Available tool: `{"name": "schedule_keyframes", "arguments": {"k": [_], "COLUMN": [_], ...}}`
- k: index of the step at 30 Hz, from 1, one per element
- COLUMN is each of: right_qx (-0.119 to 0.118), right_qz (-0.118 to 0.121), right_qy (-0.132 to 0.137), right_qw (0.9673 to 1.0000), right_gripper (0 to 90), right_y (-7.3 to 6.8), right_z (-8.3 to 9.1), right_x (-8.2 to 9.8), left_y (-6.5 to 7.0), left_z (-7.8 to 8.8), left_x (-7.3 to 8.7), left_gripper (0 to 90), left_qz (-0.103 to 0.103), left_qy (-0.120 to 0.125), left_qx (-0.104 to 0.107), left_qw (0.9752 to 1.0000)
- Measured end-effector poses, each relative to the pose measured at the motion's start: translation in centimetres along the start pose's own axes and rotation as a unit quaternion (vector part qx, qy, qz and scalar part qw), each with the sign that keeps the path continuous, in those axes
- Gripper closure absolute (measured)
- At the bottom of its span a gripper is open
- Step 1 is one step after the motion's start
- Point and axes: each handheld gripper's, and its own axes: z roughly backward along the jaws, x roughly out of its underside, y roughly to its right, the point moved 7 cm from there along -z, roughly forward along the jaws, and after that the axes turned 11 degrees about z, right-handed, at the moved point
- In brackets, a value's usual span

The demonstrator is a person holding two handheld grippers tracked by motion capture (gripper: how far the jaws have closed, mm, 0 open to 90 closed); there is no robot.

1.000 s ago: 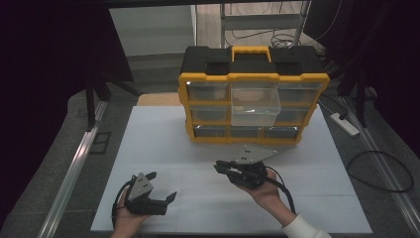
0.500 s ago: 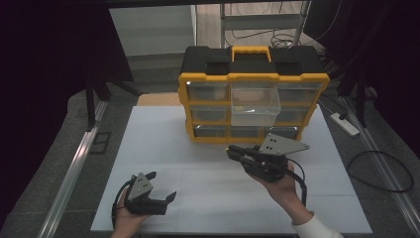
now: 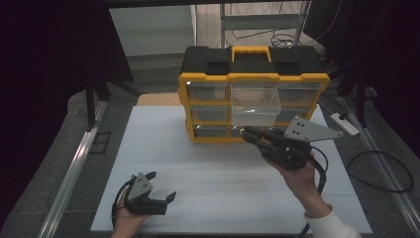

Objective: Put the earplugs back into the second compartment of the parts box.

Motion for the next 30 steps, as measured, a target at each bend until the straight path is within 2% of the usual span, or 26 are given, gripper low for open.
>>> {"name": "schedule_keyframes", "arguments": {"k": [2, 4, 7, 10, 11, 14, 15, 17, 19, 21, 23, 28, 30], "right_qx": [0.004, 0.02, 0.026, 0.035, 0.044, 0.05, 0.058, 0.061, 0.072, 0.075, 0.087, 0.096, 0.109], "right_qz": [0.001, 0.001, 0.004, 0.009, 0.01, 0.007, 0.003, 0.002, -0.007, -0.005, -0.01, -0.013, -0.008], "right_qy": [0.001, 0.006, 0.01, 0.007, 0.001, -0.003, -0.009, -0.012, -0.022, -0.025, -0.034, -0.043, -0.051], "right_qw": [1.0, 0.9998, 0.9996, 0.9993, 0.999, 0.9987, 0.9983, 0.998, 0.9971, 0.9968, 0.9956, 0.9944, 0.9927], "right_gripper": [81.0, 81.0, 81.0, 81.0, 80.9, 80.9, 80.8, 80.8, 80.7, 80.7, 80.5, 80.2, 80.1], "right_y": [0.2, 1.3, 1.7, 2.5, 3.2, 3.8, 4.7, 5.0, 6.1, 6.4, 7.3, 8.1, 8.6], "right_z": [0.1, 0.5, 0.6, 0.6, 0.5, 0.3, -0.1, -0.2, -0.8, -0.9, -1.4, -1.8, -1.9], "right_x": [-0.3, -1.6, -2.2, -3.1, -3.5, -3.7, -3.6, -3.6, -3.3, -3.2, -3.0, -2.7, -2.5], "left_y": [0.0, 0.0, 0.0, 0.0, 0.0, 0.0, 0.0, -0.1, -0.1, -0.1, -0.1, -0.1, -0.1], "left_z": [0.0, 0.0, 0.0, 0.0, 0.0, 0.0, 0.0, 0.1, 0.1, 0.1, 0.1, 0.1, 0.1], "left_x": [0.0, 0.0, 0.0, 0.0, 0.0, 0.0, 0.0, 0.0, 0.0, 0.0, 0.0, 0.0, 0.0], "left_gripper": [3.7, 3.7, 3.7, 3.7, 3.7, 3.7, 3.7, 3.7, 3.7, 3.7, 3.7, 3.7, 3.7], "left_qz": [0.0, 0.002, 0.002, 0.0, 0.0, 0.0, 0.0, 0.001, 0.001, 0.001, 0.001, 0.001, 0.003], "left_qy": [0.0, 0.0, 0.0, 0.0, 0.0, 0.0, 0.0, 0.0, 0.0, -0.001, -0.001, 0.001, 0.002], "left_qx": [-0.001, 0.0, 0.001, 0.0, 0.0, -0.001, -0.001, 0.0, 0.0, 0.0, 0.0, -0.001, -0.001], "left_qw": [1.0, 1.0, 1.0, 1.0, 1.0, 1.0, 1.0, 1.0, 1.0, 1.0, 1.0, 1.0, 1.0]}}
